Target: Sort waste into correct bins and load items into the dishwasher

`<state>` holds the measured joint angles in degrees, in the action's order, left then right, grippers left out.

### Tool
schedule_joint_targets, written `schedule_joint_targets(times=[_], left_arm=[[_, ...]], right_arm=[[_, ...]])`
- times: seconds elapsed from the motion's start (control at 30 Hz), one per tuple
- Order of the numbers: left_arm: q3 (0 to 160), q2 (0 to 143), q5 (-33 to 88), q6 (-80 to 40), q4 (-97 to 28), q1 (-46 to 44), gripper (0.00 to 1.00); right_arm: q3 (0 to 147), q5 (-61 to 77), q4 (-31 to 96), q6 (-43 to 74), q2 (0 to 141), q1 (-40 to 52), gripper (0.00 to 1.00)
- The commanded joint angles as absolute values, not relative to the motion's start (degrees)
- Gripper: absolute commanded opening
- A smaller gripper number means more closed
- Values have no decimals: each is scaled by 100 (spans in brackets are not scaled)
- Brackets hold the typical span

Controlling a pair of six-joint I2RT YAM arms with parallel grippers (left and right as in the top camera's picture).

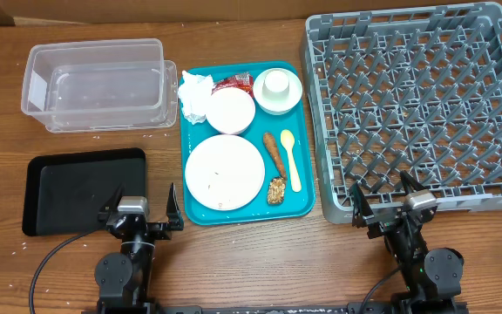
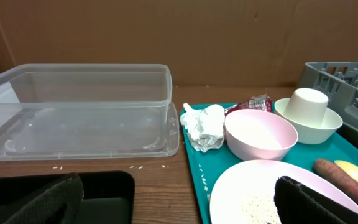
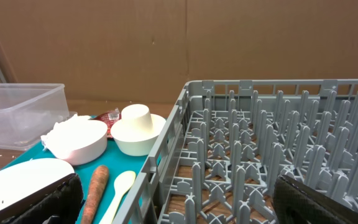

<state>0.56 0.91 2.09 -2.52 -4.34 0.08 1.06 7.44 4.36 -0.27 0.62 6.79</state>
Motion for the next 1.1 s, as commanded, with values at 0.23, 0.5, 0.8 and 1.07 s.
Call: schedule_joint_targets(times=[0.23,0.5,0.8,1.07], left_arm=[[27,27,148,-128,-443,8,100],[27,27,150,-128,-443,8,100],[27,27,937,-913,-272,-3,100],[34,27,1959,-1227,1538,-1,100]], right_arm=[[47,707,414,-64,16,692,100],[47,709,414,-64,16,692,100],[47,709,414,-64,16,692,100],[47,709,414,-67,16,692,100]])
